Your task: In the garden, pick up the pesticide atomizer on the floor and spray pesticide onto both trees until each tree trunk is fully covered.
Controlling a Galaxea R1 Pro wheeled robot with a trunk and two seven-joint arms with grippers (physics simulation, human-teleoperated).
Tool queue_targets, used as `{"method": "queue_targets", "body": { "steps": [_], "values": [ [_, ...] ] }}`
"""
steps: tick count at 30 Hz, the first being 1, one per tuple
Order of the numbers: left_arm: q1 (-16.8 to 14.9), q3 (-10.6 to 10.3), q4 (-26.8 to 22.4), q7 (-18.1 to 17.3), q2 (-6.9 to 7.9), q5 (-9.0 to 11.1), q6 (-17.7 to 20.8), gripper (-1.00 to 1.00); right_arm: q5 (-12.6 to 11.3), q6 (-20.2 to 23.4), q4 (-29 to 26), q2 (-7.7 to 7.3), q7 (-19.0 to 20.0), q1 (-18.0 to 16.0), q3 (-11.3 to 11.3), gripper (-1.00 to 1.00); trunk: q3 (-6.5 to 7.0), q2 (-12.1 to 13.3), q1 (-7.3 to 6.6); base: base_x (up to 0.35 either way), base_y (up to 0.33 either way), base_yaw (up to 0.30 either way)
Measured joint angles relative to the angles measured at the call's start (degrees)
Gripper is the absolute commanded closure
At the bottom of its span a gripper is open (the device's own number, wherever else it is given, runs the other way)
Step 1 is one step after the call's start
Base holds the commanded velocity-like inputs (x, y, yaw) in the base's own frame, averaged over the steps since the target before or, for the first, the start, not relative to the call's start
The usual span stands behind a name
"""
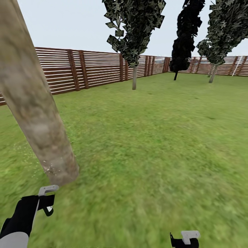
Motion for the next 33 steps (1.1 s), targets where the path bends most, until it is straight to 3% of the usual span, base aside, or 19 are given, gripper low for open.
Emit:
{"method": "queue_targets", "body": {
  "steps": [10, 12, 14, 15, 16, 18, 21, 22, 24, 29, 30, 31, 32, 33],
  "values": [
    [-0.9, -0.4, -0.2, -0.1, 0.03, 0.2, 0.0, 1.00, 0.0, 0.0, 0.0, -0.08, 0.0, 0.0, 0.0, -1.00, 0.00, 0.0, 0.00, 0.122, -0.261, 0.215],
    [-1.5, -0.7, -3.0, -0.5, -0.11, 0.2, 0.2, 1.00, 0.0, 0.0, 0.1, -0.08, 0.0, 0.0, 0.0, -1.00, 0.01, 0.0, 0.00, 0.034, -0.053, 0.008],
    [-1.8, -5.2, -7.2, -0.7, -0.12, 0.4, 0.9, 1.00, 0.0, 0.0, 0.1, -0.09, 0.0, 0.0, 0.0, -1.00, 0.00, 0.0, 0.00, 0.007, -0.011, 0.002],
    [-3.7, -9.5, -8.4, -3.7, 0.64, 0.5, 5.0, 1.00, 0.0, 0.0, 0.1, -0.15, 0.0, 0.0, 0.0, -1.00, 0.01, 0.0, 0.00, 0.001, -0.001, 0.000],
    [-5.9, -10.7, -8.8, -9.1, 2.64, 0.3, 6.9, 1.00, 0.0, 0.0, 0.1, -0.17, 0.0, 0.0, 0.0, -1.00, 0.02, 0.0, -0.01, 0.000, 0.000, 0.000],
    [-6.9, -11.0, -8.9, -17.1, 7.69, -0.7, 7.5, 1.00, 0.0, 0.0, 0.1, -0.17, 0.0, 0.0, 0.0, -1.00, 0.00, 0.0, -0.01, 0.000, 0.000, 0.000],
    [-9.5, -10.6, -8.9, -19.2, 12.60, -0.4, 8.0, 1.00, 0.0, 0.0, 0.1, -0.17, 0.0, 0.0, 0.0, -1.00, 0.01, 0.0, -0.01, 0.000, 0.000, 0.000],
    [-10.9, -10.6, -9.0, -19.5, 13.85, -0.4, 10.2, 1.00, 0.0, 0.0, 0.1, -0.17, 0.1, 0.0, 0.0, -1.00, 0.01, 0.0, -0.01, 0.000, 0.000, 0.000],
    [-11.9, -10.7, -9.9, -19.7, 15.01, -0.2, 14.3, 1.00, 0.0, 0.0, 0.1, -0.17, 0.1, 0.0, 0.0, -1.00, 0.00, 0.0, 0.00, 0.000, 0.000, 0.000],
    [-12.3, -11.6, -10.4, -26.2, 15.67, -0.3, 15.8, 1.00, 0.0, 0.0, 0.0, -0.17, 0.0, 0.0, -0.1, -1.00, 0.00, 0.0, 0.00, 0.000, 0.000, 0.223],
    [-12.3, -12.6, -10.4, -26.5, 15.64, -0.2, 15.9, 1.00, 0.0, 0.0, 0.0, -0.17, 0.0, 0.0, -0.1, -1.00, 0.00, 0.0, 0.00, 0.000, 0.000, 0.276],
    [-12.2, -15.9, -10.4, -27.3, 15.67, 0.1, 16.1, 1.00, 0.0, 0.0, 0.0, -0.17, 0.0, 0.0, -0.1, -1.00, 0.00, 0.0, 0.00, 0.000, 0.000, 0.277],
    [-12.1, -17.9, -10.3, -28.3, 15.72, -0.2, 16.0, 1.00, 0.0, 0.1, 0.0, -0.17, 0.0, 0.0, -0.1, -1.00, 0.00, 0.0, 0.00, 0.000, 0.000, 0.278],
    [-12.0, -18.7, -10.1, -29.2, 15.75, -0.4, 15.9, 1.00, 0.0, 0.0, 0.0, -0.17, 0.0, 0.0, -0.1, -1.00, 0.00, 0.0, 0.00, 0.000, 0.000, 0.244]
  ]
}}
